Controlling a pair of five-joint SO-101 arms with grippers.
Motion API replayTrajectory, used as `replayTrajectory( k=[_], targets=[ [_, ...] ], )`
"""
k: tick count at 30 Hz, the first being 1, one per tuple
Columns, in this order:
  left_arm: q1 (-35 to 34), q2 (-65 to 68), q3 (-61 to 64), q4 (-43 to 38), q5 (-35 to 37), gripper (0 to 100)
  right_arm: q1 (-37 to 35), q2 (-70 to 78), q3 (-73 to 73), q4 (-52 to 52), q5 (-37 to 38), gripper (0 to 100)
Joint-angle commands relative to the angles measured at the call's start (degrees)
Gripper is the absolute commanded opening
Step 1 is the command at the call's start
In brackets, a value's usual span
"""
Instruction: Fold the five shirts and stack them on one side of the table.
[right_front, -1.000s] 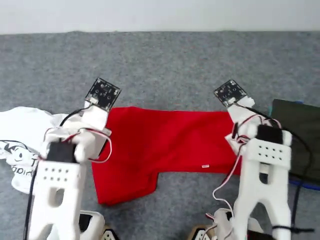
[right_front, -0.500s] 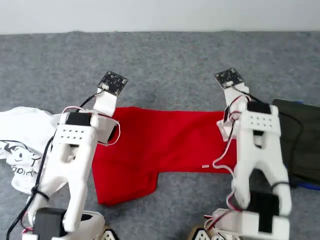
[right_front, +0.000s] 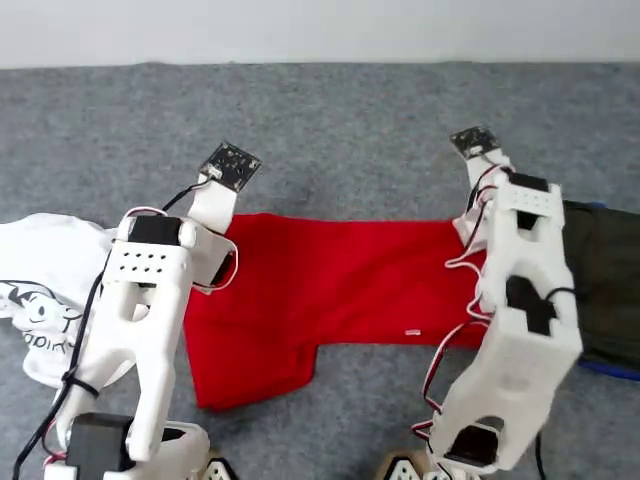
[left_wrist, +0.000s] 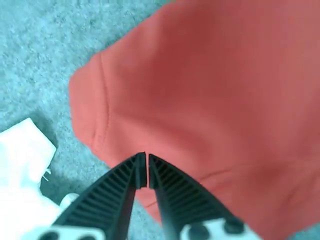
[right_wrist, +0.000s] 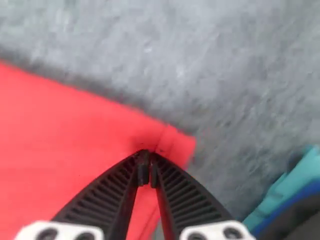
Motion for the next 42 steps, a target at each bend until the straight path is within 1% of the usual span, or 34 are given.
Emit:
replayTrajectory(
  k=[1,4,10,13,18,22,24,28,33,37,42],
  targets=[
    [-0.53,-0.35,-2.77,0.7,-0.88,2,-0.22,1.19,-10.37,-0.75,0.7,1.5],
    [-0.53,-0.35,-3.3,0.7,-0.88,2,-1.27,1.1,-13.54,1.98,0.62,1.5],
    [-0.53,-0.35,-5.58,0.79,-0.88,2,-2.15,-1.54,-16.35,17.1,0.26,1.5],
    [-0.53,-0.35,-6.64,0.79,-0.88,2,-1.71,-3.38,-16.35,22.55,-3.25,1.5],
    [-0.53,0.09,-7.16,0.79,-0.88,2,0.22,-4.09,-16.35,27.74,-8.26,2.0],
    [-0.53,0.09,-6.99,0.79,-0.88,2,1.1,-4.26,-16.35,28.26,-12.75,10.5],
    [-0.53,0.09,-6.99,0.79,-0.88,2,1.1,-4.44,-16.35,27.91,-13.1,13.5],
    [-0.53,0.09,-6.99,1.05,-0.88,2,1.45,-3.91,-16.44,25.89,-13.1,13.7],
    [-0.53,0.09,-7.16,3.25,-0.97,2,2.59,-3.82,-16.18,21.67,-13.1,13.9],
    [-0.53,0.09,-7.16,3.52,-0.97,2,0.75,-1.71,-16.35,19.12,-13.1,13.6],
    [-0.53,-0.09,-7.25,3.52,-0.97,2,-0.66,1.45,-16.35,18.95,-13.19,13.6]
  ],
)
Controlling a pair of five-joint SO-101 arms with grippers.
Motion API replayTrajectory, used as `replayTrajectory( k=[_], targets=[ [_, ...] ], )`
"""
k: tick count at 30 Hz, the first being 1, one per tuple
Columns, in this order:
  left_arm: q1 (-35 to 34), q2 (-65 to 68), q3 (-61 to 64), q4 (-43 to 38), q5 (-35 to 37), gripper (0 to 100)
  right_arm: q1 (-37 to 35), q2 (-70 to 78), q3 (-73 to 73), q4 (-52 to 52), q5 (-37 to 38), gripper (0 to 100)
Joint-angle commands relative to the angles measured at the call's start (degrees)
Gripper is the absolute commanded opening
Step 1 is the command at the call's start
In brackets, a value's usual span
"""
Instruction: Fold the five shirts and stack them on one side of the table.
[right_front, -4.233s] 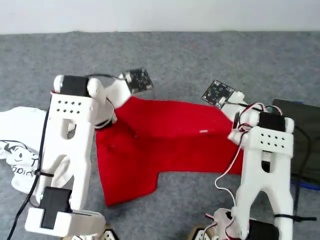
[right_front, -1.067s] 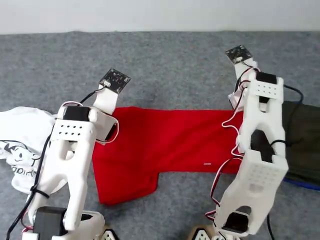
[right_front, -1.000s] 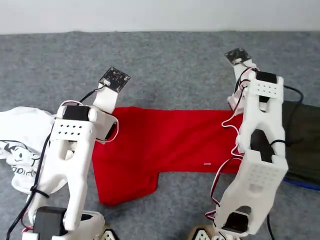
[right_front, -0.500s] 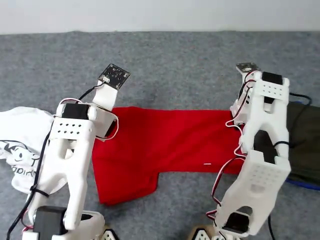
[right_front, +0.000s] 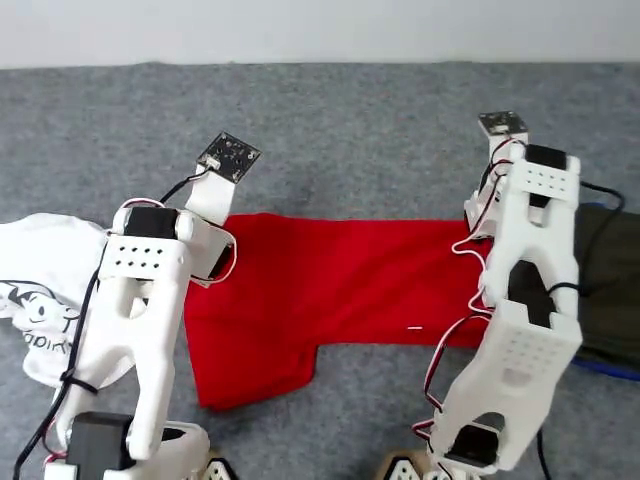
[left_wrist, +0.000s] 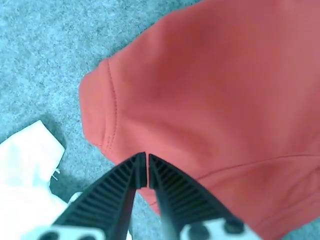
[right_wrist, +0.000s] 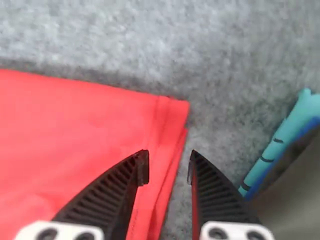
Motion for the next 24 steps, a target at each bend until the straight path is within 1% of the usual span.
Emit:
replayTrajectory(
  k=[1,14,19,21,24],
  targets=[
    [-0.53,-0.53,-2.77,0.35,-0.97,2,-1.01,0.04,-3.34,-0.84,-0.53,13.6],
    [-0.53,-0.53,-2.51,0.44,-0.97,2,-0.31,4.18,-3.43,-3.03,-0.53,13.1],
    [-0.53,-0.62,-2.51,0.44,-0.97,2,-0.31,4.18,-3.43,-3.91,-0.44,1.7],
    [-0.53,-0.62,-2.51,0.44,-0.97,2,-0.31,3.91,-3.52,-4.79,-0.35,1.1],
    [-0.53,-0.62,-2.51,0.44,-0.97,2,-0.31,4.0,-6.15,-4.7,2.73,1.3]
  ],
)
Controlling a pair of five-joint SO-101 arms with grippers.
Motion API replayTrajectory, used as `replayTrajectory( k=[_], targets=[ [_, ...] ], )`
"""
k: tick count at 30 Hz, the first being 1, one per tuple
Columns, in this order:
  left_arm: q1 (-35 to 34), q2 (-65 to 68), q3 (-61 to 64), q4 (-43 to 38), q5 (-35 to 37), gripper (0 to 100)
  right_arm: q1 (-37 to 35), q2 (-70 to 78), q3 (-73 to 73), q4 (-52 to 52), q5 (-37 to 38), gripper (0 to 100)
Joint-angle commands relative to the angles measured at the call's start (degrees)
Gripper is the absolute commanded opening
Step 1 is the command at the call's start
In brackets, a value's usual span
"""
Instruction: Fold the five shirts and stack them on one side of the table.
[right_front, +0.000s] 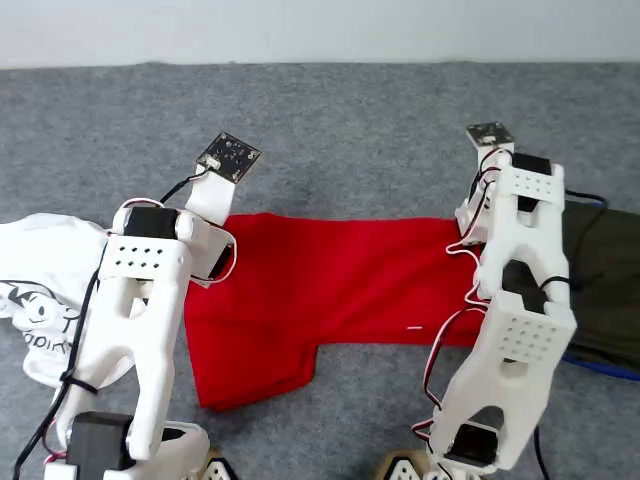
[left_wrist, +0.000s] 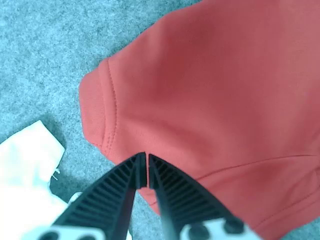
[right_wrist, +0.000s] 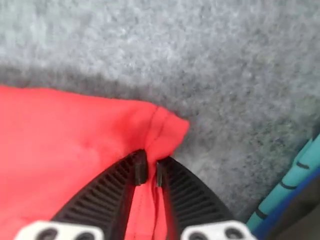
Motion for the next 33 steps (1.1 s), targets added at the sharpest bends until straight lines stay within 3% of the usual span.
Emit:
replayTrajectory(
  k=[1,9,15,26,33],
  targets=[
    [-0.53,-0.62,-2.51,0.44,-0.97,2,0.22,-1.36,-6.33,-0.66,2.99,1.3],
    [-0.44,-0.7,-2.86,2.29,-0.97,2,1.8,-0.84,-11.87,-1.01,6.68,2.4],
    [-0.35,-0.7,-2.86,2.46,-0.97,2,2.15,-1.71,-12.22,4.35,6.68,16.9],
    [-0.09,-0.7,-2.86,2.46,-0.97,2,-1.54,-8.04,-13.54,28.26,6.33,12.6],
    [-0.35,-0.7,-2.86,2.46,-0.97,2,2.42,-12.18,-7.03,29.05,6.33,12.7]
  ],
)
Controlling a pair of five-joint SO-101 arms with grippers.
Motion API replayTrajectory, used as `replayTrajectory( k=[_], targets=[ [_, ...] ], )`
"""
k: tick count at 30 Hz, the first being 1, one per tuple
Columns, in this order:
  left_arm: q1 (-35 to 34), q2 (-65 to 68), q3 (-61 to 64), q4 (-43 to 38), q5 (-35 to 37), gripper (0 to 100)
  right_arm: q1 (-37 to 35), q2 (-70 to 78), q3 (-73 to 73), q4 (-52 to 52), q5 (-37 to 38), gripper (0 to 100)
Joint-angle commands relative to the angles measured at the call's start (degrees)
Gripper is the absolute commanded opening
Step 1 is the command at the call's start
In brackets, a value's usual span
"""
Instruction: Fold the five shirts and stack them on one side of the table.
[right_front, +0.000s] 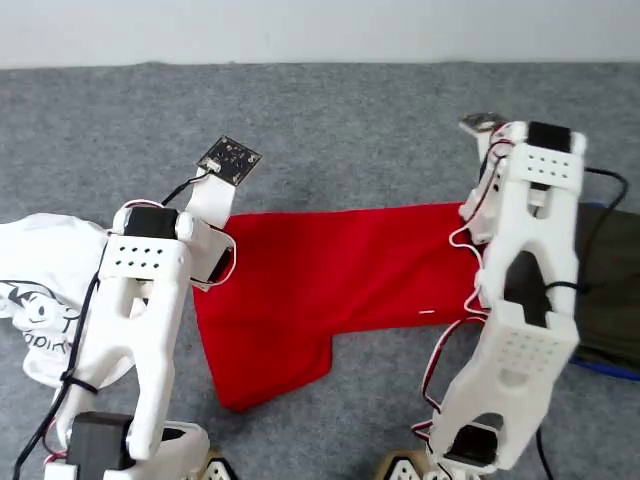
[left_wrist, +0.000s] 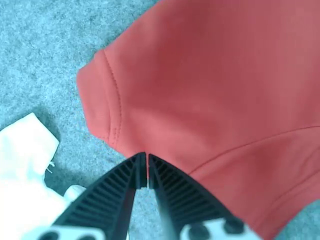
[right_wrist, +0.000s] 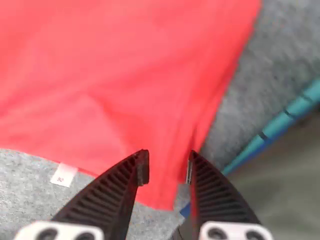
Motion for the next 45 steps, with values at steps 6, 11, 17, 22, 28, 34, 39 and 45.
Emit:
replayTrajectory(
  k=[6,11,17,22,28,34,39,45],
  targets=[
    [-0.18,-0.7,-2.86,0.35,-0.97,2,3.03,-7.52,12.48,2.42,0.0,12.3],
    [-0.09,-0.7,-2.86,0.26,-0.97,2,1.71,-11.03,16.0,2.15,0.0,12.1],
    [0.0,-0.7,-2.86,0.0,-0.97,2,0.48,-10.68,16.97,1.54,0.62,12.1],
    [-0.44,-0.7,-2.86,0.26,-0.97,2,6.46,-4.62,19.43,-2.95,5.45,7.1],
    [-0.44,-0.7,-2.86,0.26,-0.97,2,11.12,0.75,18.29,-4.26,8.79,6.9],
    [-0.53,-0.88,-3.38,0.35,-0.97,2,5.05,-4.7,10.29,2.33,6.68,6.9],
    [-0.53,-4.22,-7.78,3.34,-0.97,2,-2.24,-14.73,11.43,2.42,5.63,6.9],
    [-8.88,-10.46,-11.56,10.11,-0.97,2,-12.7,-25.27,21.27,2.24,5.71,6.8]
  ],
)
